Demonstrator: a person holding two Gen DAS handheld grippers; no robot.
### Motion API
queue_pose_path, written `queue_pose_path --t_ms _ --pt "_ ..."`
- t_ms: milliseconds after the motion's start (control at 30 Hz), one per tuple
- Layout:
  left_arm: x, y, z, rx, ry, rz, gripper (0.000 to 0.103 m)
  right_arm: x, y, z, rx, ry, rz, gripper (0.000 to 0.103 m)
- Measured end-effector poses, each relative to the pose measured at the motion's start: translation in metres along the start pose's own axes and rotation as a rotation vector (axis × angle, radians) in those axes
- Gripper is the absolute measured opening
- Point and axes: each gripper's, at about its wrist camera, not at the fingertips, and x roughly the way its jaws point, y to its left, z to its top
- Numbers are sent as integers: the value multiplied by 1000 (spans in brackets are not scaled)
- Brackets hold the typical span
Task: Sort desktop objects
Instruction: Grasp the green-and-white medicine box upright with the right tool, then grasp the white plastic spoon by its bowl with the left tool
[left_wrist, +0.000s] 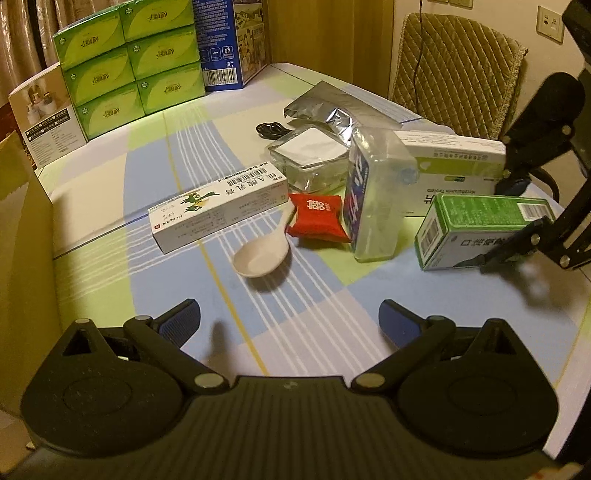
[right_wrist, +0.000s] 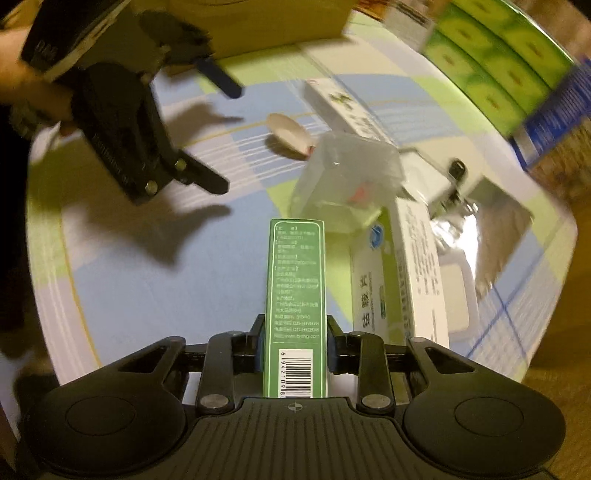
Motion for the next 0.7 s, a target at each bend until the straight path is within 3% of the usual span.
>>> queue_pose_path --t_ms 167,333,400,567,633,700 --pt "9 4 5 8 -11 13 99 -6 4 3 218 -5 -11 28" --pt "22 8 13 50 -20 36 90 -12 7 5 366 -32 -40 28" --pt "27 10 17 79 -27 46 77 -13 6 5 406 -46 -36 28" --pt "38 18 24 75 -35 -10 59 -15 4 1 504 -79 -32 28" --pt "41 19 27 63 -36 -27 48 -16 4 0 548 -93 -42 27" --pt "41 20 28 38 -26 -37 30 -16 6 0 582 -103 -59 27"
